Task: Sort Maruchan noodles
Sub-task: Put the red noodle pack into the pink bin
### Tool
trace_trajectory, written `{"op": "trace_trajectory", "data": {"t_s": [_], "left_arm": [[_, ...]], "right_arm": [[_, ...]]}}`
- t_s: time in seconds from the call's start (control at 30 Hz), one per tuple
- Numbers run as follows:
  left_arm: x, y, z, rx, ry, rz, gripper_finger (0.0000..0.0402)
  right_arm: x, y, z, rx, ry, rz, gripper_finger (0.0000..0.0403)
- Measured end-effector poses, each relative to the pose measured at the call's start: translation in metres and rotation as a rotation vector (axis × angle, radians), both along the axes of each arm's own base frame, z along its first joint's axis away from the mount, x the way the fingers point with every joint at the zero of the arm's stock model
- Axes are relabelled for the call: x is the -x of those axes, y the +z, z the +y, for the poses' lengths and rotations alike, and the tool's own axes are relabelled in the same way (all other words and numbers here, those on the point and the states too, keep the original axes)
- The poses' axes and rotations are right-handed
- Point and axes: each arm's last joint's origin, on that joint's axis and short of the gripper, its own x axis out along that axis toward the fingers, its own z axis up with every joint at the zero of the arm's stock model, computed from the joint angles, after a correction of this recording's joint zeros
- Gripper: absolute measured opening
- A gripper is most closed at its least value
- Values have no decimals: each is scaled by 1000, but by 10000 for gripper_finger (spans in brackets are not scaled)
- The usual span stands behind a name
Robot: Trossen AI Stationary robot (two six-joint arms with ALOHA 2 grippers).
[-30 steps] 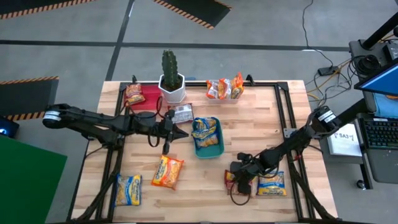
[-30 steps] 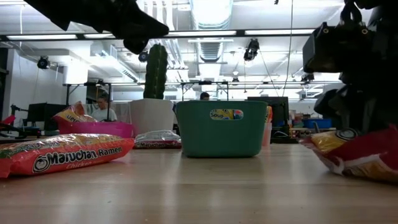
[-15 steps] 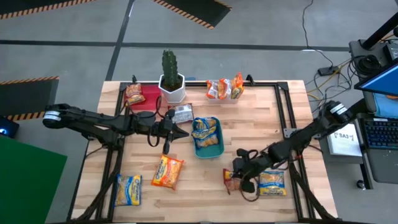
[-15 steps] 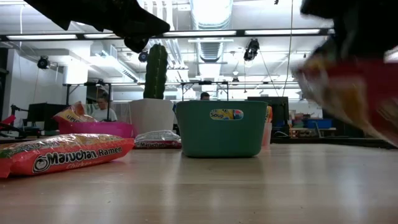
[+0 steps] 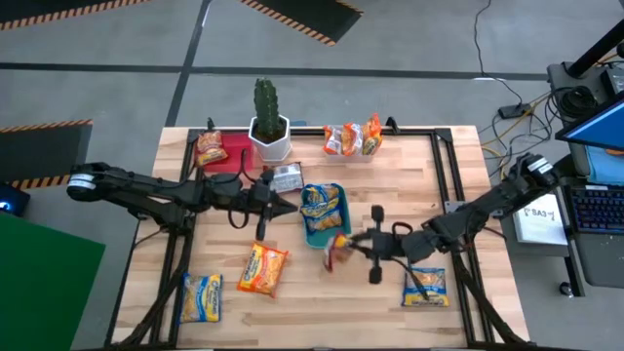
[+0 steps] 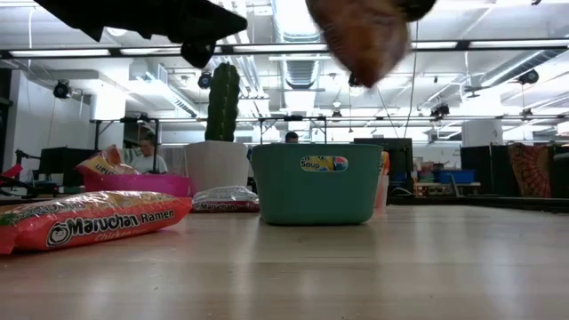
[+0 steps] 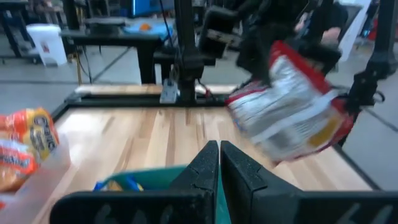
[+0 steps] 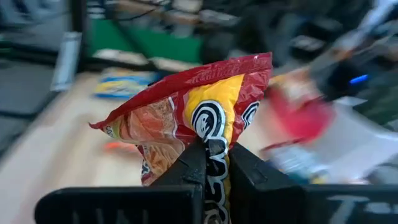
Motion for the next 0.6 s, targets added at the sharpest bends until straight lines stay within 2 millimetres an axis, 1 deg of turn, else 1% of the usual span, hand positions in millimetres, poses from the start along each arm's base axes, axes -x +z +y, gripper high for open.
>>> {"op": "trace_trajectory", "data": {"t_s": [0.07, 0.13, 0.23, 0.4, 0.6], "left_arm": [[0, 3, 0, 0, -2, -27, 4], [0, 3, -1, 1, -4, -32, 15], [0, 3, -2, -3, -15, -30, 49], [-3, 0, -1, 16, 2, -17, 140], [-11, -13, -1, 41, 34, 40, 257]], "right_arm": [[-5, 1, -6, 59, -69, -30, 20], [-11, 3, -14, 87, -163, -66, 19], [-19, 5, -27, 74, -275, -123, 19], [-33, 2, -42, 28, -344, -191, 18], [-39, 1, -52, -38, -388, -241, 18]]}}
